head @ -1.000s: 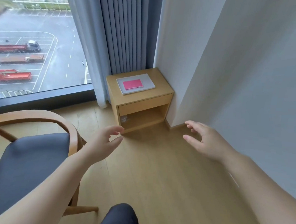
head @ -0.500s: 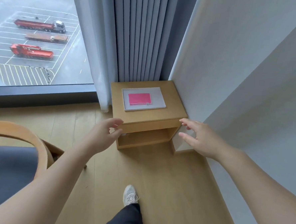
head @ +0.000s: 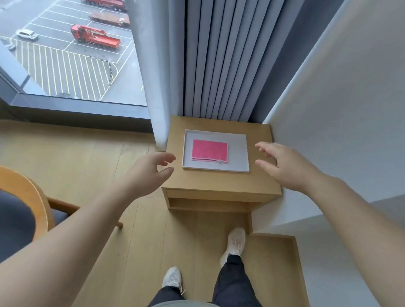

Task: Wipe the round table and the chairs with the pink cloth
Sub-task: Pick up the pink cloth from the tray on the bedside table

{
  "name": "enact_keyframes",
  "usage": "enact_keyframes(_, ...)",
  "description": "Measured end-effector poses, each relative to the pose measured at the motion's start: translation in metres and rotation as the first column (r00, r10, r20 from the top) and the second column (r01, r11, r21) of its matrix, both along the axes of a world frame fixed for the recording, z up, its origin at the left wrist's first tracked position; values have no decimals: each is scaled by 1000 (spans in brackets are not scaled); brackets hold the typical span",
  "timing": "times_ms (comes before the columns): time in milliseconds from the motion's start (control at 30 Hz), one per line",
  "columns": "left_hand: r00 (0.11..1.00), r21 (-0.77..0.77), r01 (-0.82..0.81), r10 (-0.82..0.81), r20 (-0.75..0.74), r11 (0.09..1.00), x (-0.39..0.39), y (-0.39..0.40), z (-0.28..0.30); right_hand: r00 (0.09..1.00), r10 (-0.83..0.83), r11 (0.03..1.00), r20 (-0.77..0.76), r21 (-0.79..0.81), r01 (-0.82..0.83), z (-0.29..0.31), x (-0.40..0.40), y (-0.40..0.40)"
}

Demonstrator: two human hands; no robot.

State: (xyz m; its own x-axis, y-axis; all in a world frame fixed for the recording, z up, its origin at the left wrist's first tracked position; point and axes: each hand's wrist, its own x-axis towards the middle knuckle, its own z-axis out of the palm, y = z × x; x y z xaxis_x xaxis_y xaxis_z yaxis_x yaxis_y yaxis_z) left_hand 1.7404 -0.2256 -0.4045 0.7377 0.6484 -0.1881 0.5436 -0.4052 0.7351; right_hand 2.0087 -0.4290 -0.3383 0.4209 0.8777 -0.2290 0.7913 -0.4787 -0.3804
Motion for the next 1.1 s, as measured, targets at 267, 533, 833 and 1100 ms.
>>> enact_keyframes(267,978,-34,-176,171,-119,984,90,30,-33,979,197,973,-57,-113,-202,-47,112,92)
enact_keyframes(533,960,8,-39,40,-278,999,196,72,-84,962,242,909,-125,-318,-270,-118,196,157)
enact_keyframes(833,903,24,111,-91,-421,994,261,151,-202,962,223,852,-156,-448,-270,-249,211,205)
enact_keyframes(1100,856,84,215,-146,-496,973,286,170,-293,953,244,824,-180,-480,-302,-341,205,228)
